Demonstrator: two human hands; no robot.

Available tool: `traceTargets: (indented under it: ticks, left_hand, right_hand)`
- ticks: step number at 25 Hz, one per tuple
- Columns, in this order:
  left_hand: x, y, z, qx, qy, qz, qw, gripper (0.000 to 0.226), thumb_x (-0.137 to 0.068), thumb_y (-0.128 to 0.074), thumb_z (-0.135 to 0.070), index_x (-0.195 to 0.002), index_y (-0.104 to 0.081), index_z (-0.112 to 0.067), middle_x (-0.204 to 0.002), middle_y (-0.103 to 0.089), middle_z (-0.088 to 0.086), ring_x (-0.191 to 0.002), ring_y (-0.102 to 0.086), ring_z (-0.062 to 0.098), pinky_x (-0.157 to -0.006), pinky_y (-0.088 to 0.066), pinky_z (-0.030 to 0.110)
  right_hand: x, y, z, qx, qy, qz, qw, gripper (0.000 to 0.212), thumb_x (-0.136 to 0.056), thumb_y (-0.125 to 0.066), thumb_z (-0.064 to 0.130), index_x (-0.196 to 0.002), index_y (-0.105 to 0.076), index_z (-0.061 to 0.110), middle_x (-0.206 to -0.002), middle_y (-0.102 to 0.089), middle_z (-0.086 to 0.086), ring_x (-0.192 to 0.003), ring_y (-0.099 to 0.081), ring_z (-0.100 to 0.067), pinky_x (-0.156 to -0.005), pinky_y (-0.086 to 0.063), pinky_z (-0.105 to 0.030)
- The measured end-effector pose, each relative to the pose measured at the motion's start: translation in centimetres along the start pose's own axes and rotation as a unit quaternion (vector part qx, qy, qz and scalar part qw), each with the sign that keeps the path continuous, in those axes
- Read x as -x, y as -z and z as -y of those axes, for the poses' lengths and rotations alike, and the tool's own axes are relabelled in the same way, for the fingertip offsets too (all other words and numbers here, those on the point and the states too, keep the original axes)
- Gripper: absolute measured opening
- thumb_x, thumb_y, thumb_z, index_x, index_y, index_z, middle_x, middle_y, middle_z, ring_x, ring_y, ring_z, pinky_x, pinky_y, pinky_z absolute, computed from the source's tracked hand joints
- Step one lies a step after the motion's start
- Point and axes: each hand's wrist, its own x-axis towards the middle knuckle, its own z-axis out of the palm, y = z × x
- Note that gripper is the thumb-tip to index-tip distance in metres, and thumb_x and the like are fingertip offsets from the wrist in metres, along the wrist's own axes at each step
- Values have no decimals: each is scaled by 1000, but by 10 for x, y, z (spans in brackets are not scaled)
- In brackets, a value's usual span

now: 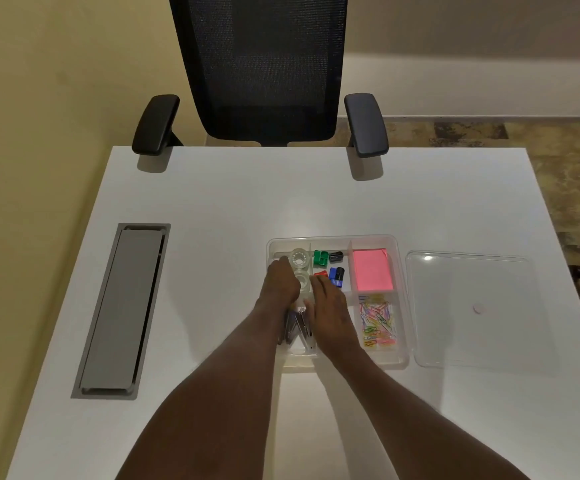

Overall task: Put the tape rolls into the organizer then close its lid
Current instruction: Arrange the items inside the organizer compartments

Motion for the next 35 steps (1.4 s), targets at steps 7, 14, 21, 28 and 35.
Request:
traceTargets:
  ticks: [7, 14, 21, 28, 35]
  left_hand:
    - [40, -3, 11, 17, -48, -174, 983, 55, -92, -51, 5, -144, -49, -14, -151, -43, 6, -132, -52, 22, -108, -49, 32]
    - [62, -21, 17, 65, 13, -150, 986, 61, -102, -40, 0, -160, -27, -17, -166, -27, -4, -149, -37, 15, -105, -29, 15]
    - [75, -10, 20, 40, -7, -115, 992, 70, -94, -46, 3, -160, -26, -11, -167, -23, 9, -154, -28, 25, -125, -31, 34]
    - [118, -25, 0, -4, -77, -117, 990, 63, -95, -58, -3, -154, -37, -4, -163, -32, 13, -154, -28, 28, -124, -35, 42]
    - [167, -72, -43, -34, -96, -119, 988, 60, -93, -53, 0, -152, -41, -4, -158, -40, 13, -148, -37, 31, -118, -41, 45]
  right_hand:
    - [1, 52, -62, 213, -117, -145, 959, 48, -103, -45, 27, -145, -44, 5, -147, -49, -17, -138, -47, -34, -111, -39, -47]
    - [13, 60, -67, 88, -201, -118, 968, 58, -103, -53, 23, -151, -33, -1, -155, -40, -24, -140, -45, -39, -115, -45, -46]
    - [33, 75, -68, 91, -168, -115, 975, 54, -98, -60, 21, -146, -43, 1, -149, -48, -24, -136, -50, -40, -112, -45, -50]
    - [72, 105, -69, 216, -70, -103, 968, 35, -91, -66, 16, -124, -63, 5, -127, -65, -14, -112, -63, -33, -94, -52, -44]
    - [109, 134, -111, 245, -78, -98, 961, 33, -98, -48, 19, -126, -59, 5, -121, -63, -12, -110, -60, -32, -96, -47, -44]
